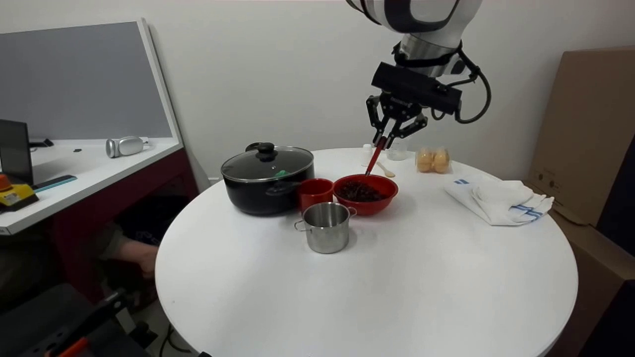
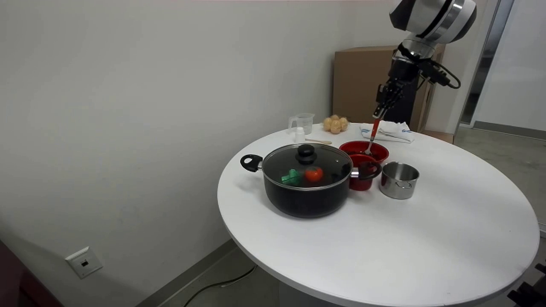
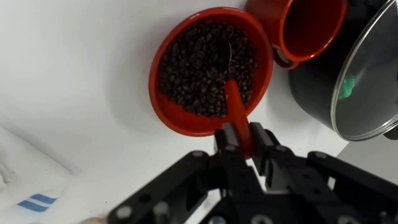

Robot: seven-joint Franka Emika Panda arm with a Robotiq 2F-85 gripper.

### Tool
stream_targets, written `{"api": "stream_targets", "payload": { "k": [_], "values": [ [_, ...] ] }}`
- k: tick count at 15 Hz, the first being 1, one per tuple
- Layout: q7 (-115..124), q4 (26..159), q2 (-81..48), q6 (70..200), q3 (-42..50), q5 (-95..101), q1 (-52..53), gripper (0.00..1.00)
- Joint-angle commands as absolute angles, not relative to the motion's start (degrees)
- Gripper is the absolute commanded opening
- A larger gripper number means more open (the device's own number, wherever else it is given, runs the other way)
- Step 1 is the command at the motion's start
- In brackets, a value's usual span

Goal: Remove the spoon from the cup and stir in the bowl

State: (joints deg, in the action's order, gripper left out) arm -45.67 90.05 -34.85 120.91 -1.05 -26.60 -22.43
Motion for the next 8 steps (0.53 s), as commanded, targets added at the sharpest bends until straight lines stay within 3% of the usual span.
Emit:
{"api": "stream_targets", "payload": {
  "k": [1,8],
  "values": [
    [-45.7,88.8,-35.6,119.8,-0.4,-26.2,-23.9,0.04],
    [-45.2,86.9,-35.4,119.9,0.1,-26.5,-25.8,0.04]
  ]
}}
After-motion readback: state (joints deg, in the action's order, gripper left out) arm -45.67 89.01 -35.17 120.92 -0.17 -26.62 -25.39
